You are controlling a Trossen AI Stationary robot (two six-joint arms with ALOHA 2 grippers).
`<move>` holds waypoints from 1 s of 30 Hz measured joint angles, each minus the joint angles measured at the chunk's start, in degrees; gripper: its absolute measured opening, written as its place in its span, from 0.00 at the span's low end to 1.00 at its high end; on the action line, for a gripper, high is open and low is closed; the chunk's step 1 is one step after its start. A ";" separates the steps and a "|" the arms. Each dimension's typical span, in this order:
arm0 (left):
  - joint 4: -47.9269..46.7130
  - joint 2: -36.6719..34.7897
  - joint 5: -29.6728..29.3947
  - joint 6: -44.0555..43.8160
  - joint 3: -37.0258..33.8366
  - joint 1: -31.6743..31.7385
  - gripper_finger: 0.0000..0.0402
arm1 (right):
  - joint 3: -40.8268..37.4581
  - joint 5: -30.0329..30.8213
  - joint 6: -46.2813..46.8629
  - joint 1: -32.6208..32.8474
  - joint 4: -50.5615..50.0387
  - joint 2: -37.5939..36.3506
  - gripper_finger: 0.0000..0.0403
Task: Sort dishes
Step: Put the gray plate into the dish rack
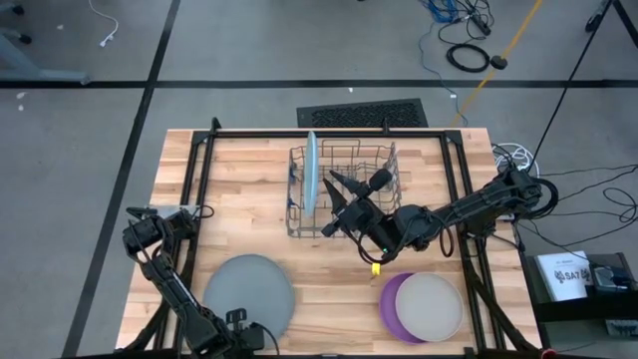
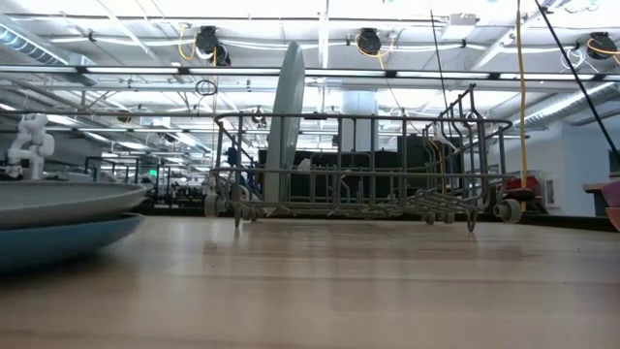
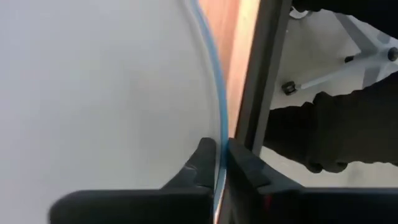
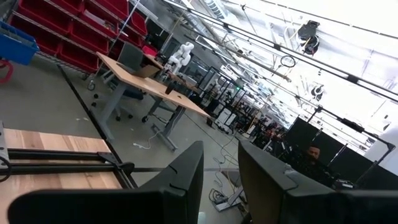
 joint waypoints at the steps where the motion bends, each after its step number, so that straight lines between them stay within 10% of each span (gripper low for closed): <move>1: -0.50 0.01 -0.01 -0.04 0.07 0.13 0.03 | 0.00 0.00 -0.01 -0.01 0.01 0.00 0.24; 13: -19.31 -1.74 -3.37 1.65 6.10 1.71 0.00 | 0.00 -0.01 0.07 0.00 -0.01 0.00 0.24; 30: -14.84 -2.27 -13.06 4.32 6.21 4.82 0.15 | 0.00 0.04 0.59 0.05 -0.03 0.00 0.24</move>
